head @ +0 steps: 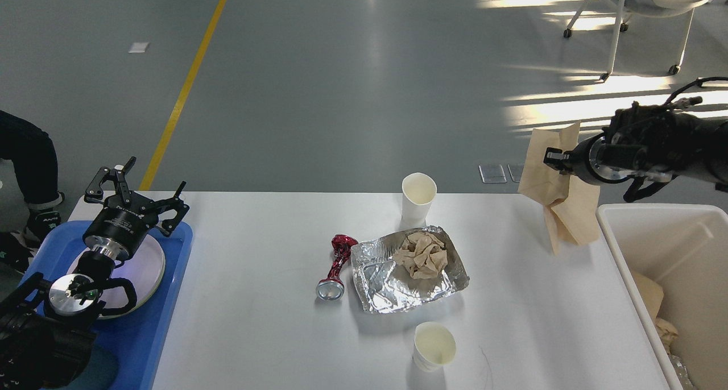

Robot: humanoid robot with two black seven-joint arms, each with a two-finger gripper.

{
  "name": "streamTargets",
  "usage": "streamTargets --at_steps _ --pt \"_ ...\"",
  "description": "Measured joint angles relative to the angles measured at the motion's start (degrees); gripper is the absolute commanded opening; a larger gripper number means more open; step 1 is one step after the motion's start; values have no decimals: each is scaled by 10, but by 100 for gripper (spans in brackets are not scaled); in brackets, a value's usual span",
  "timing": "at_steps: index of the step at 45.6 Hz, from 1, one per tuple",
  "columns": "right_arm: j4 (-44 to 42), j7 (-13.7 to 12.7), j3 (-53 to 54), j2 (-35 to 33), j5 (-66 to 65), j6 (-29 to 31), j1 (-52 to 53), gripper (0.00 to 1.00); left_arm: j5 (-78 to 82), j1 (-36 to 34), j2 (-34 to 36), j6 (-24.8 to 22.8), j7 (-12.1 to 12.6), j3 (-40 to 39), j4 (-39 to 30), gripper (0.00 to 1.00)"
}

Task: Tidy desktop
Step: 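Grasp the brown paper sheet and drop it into the white bin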

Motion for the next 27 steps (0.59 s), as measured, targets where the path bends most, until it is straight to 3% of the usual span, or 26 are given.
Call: streamTargets --at_steps 15,27 --pt "21 0 28 -77 3 140 205 0 0 0 0 0 0 0 0 96" --pt "3 0 18 -121 -1 151 200 0 0 0 0 0 0 0 0 96"
